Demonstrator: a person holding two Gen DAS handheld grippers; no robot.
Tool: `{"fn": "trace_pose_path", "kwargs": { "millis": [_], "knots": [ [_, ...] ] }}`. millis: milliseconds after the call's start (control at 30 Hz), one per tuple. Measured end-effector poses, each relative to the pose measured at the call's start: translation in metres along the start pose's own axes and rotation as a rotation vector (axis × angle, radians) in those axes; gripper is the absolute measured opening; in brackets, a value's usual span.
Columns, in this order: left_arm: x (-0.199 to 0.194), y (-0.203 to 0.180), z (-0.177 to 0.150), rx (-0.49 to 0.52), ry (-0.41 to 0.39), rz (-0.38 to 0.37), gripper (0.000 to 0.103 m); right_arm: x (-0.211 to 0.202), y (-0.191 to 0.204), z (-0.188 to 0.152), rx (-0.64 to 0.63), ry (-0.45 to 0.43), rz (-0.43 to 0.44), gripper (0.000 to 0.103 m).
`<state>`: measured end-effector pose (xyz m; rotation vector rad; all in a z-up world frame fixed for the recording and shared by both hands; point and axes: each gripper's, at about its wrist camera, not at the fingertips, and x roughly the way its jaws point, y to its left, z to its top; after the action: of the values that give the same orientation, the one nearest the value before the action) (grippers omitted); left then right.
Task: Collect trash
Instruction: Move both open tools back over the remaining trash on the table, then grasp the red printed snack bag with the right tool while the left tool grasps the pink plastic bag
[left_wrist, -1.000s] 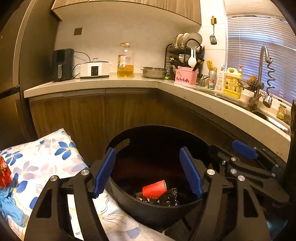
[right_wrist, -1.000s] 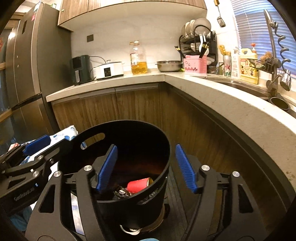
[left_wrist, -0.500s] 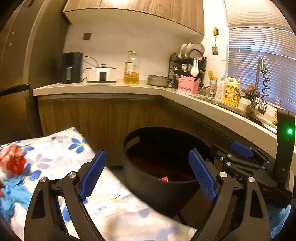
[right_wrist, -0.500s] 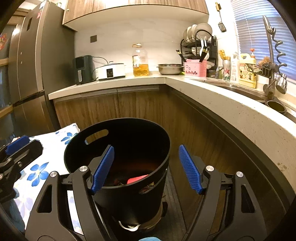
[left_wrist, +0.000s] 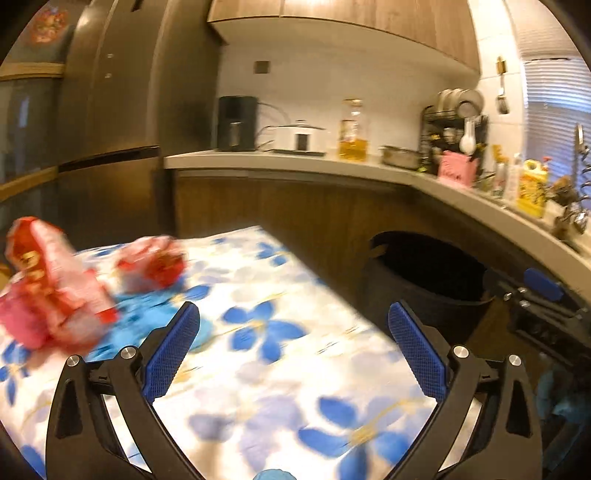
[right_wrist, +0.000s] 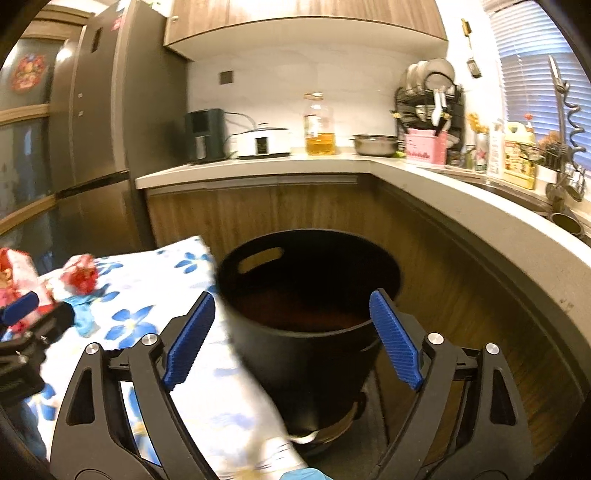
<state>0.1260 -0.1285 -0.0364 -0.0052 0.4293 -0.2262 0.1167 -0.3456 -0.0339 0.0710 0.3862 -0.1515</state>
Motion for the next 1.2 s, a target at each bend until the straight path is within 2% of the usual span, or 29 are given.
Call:
{"fn": "trace_pose_path", "kwargs": {
  "millis": [267, 433, 700, 1000, 1200],
  "knots": [
    [-0.039, 0.058, -0.018, -0.04, -0.022, 0.148, 0.097, -0.013, 0.063, -0.016, -0.022, 0.018, 0.114, 0.098],
    [-0.062, 0.103, -0.025, -0.117, -0.036, 0.227, 0.097, -0.016, 0.106, -0.026, -0.054, 0.037, 0.19, 0.098],
    [-0.084, 0.154, -0.034, -0.161, -0.045, 0.376, 0.097, -0.016, 0.178, -0.039, -0.144, 0.056, 0.311, 0.098],
    [-0.09, 0.187, -0.046, -0.19, -0.029, 0.454, 0.097, 0.002, 0.23, -0.05, -0.189, 0.093, 0.395, 0.098],
    [-0.09, 0.203, -0.046, -0.216, -0.022, 0.476, 0.097, 0.013, 0.265, -0.047, -0.21, 0.093, 0.473, 0.098]
  ]
}}
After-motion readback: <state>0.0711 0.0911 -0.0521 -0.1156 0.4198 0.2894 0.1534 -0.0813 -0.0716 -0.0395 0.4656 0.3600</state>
